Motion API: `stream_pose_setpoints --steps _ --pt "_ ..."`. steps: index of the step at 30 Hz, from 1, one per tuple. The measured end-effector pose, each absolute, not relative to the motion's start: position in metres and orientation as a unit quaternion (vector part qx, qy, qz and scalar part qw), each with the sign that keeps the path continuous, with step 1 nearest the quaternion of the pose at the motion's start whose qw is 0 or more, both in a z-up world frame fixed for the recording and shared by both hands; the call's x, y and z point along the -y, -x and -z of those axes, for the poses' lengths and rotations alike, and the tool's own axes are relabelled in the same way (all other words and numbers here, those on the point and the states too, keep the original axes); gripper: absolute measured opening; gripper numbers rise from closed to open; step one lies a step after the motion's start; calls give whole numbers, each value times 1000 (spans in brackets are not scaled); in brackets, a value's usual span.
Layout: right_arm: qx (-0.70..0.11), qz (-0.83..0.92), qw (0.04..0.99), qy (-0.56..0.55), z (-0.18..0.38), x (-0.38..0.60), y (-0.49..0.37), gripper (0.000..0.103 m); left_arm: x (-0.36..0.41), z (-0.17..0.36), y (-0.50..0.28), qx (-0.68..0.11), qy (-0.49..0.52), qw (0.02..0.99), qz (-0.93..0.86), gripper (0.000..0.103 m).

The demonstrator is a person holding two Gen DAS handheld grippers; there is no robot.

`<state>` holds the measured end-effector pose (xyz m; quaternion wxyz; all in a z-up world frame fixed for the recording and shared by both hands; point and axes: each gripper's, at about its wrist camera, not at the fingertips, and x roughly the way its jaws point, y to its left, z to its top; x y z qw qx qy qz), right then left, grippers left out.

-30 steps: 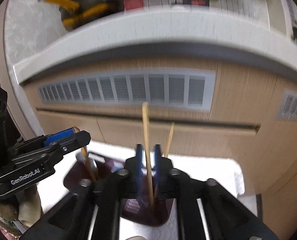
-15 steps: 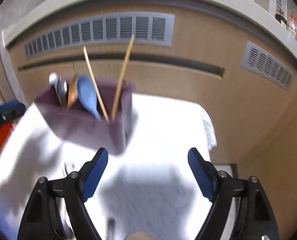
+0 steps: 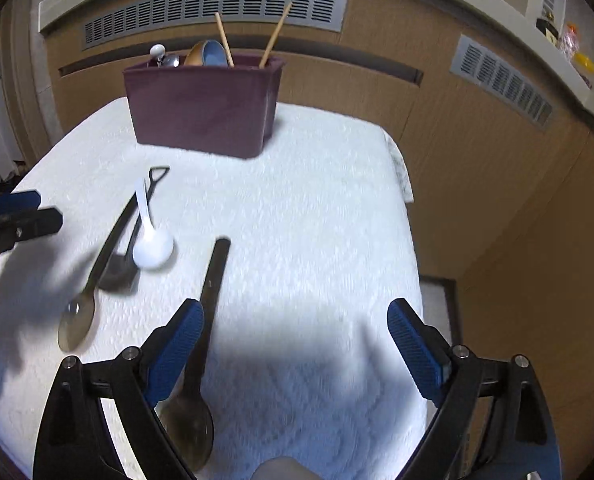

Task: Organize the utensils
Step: 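Move both open grippers back to the remaining utensils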

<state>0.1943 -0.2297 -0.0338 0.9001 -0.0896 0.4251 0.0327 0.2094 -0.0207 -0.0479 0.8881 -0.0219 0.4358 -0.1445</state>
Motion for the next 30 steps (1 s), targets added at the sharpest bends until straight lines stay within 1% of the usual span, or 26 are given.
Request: stream_pose_setpoints --steps 2,4,5,6,8,11,13,14,15,17,18,22,23,25,27,29,30 --pt "-428 -19 900 83 39 234 -186 91 32 53 -197 -446 6 881 159 80" --pt "-425 -4 902 81 40 240 -178 91 43 56 -193 -450 -13 877 168 80" --pt "-424 3 902 81 40 242 -177 93 48 57 -191 -449 -22 877 168 80" --pt "-424 9 902 81 40 245 -175 96 51 57 -192 -447 -26 878 167 80" --pt "-418 20 905 76 39 250 -171 99 55 54 -196 -440 -26 881 173 80" --pt "-419 12 906 55 41 257 -168 99 61 44 -211 -425 -20 882 203 80" --pt "-420 -8 907 41 44 257 -166 99 67 38 -225 -419 -22 877 232 77" --pt "-419 -15 907 42 45 256 -164 99 73 36 -235 -422 -24 872 248 70" --pt "-417 -18 908 45 45 254 -163 99 77 35 -244 -428 -22 865 259 61" --pt "-407 -24 912 50 42 250 -160 99 85 38 -271 -451 -9 849 276 50" --pt "-402 -28 914 51 41 249 -158 99 87 40 -282 -456 -4 846 278 47" --pt "-403 -44 913 44 40 249 -157 99 92 54 -323 -475 12 836 275 47" --pt "-407 -47 911 40 41 250 -158 99 92 61 -331 -490 16 826 278 47" --pt "-417 -57 906 31 42 251 -160 94 85 71 -338 -510 14 819 263 47" --pt "-432 -81 898 23 43 249 -162 72 72 73 -333 -512 16 817 266 47" --pt "-446 -94 890 22 45 244 -167 62 55 72 -320 -519 18 814 261 47" --pt "-448 -96 889 23 46 242 -168 61 48 73 -313 -523 20 811 261 47"
